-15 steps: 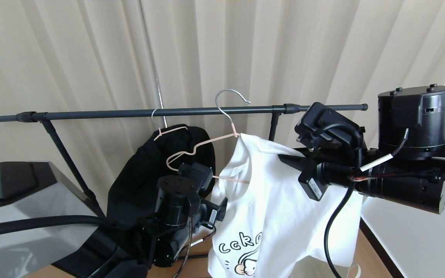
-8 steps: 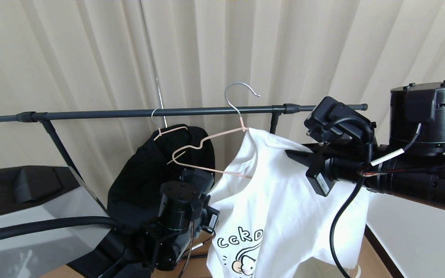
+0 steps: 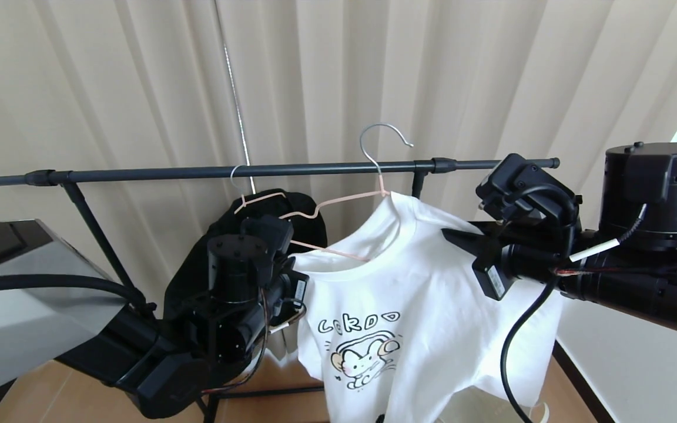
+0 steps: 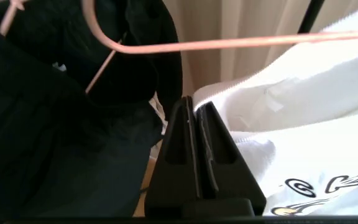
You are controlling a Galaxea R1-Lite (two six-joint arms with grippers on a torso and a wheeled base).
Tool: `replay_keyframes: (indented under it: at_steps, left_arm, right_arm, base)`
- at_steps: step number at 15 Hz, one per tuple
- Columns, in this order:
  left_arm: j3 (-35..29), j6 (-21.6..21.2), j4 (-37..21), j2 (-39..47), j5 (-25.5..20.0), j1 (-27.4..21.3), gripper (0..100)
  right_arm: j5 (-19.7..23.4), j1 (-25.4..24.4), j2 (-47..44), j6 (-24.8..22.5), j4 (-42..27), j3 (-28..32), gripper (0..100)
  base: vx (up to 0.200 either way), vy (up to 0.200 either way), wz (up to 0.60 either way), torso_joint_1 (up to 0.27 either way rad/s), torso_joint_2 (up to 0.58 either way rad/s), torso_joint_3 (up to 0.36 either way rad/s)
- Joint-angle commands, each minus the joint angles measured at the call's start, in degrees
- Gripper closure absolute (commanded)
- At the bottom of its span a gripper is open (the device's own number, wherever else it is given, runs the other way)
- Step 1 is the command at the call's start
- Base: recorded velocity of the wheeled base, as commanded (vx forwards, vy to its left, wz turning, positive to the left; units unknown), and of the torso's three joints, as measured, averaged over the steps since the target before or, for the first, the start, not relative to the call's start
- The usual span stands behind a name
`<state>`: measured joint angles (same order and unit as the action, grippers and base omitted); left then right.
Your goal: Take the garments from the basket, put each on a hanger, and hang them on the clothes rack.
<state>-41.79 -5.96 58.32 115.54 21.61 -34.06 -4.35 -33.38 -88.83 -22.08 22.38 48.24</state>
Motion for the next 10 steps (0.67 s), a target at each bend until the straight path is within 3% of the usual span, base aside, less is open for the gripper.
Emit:
replay_keyframes:
  at_steps: [1, 10]
  left_arm:
    - [-0.49, -0.10, 0.04, -0.49, -1.05, 1.45, 100]
    - [-2.07, -0.81, -0.05, -0.32, -2.89, 6.20, 100]
  right_arm:
    - [-0.04, 0.95, -0.20, 0.02, 1.08, -2.45, 100]
    - [-0.13, 1.30, 3.58, 1.25, 1.17, -8.60, 100]
  base:
    - [0.000, 0.000, 0.00, 0.000, 0.00, 0.000]
    - [0.000, 0.000, 0.00, 0.000, 0.00, 0.000]
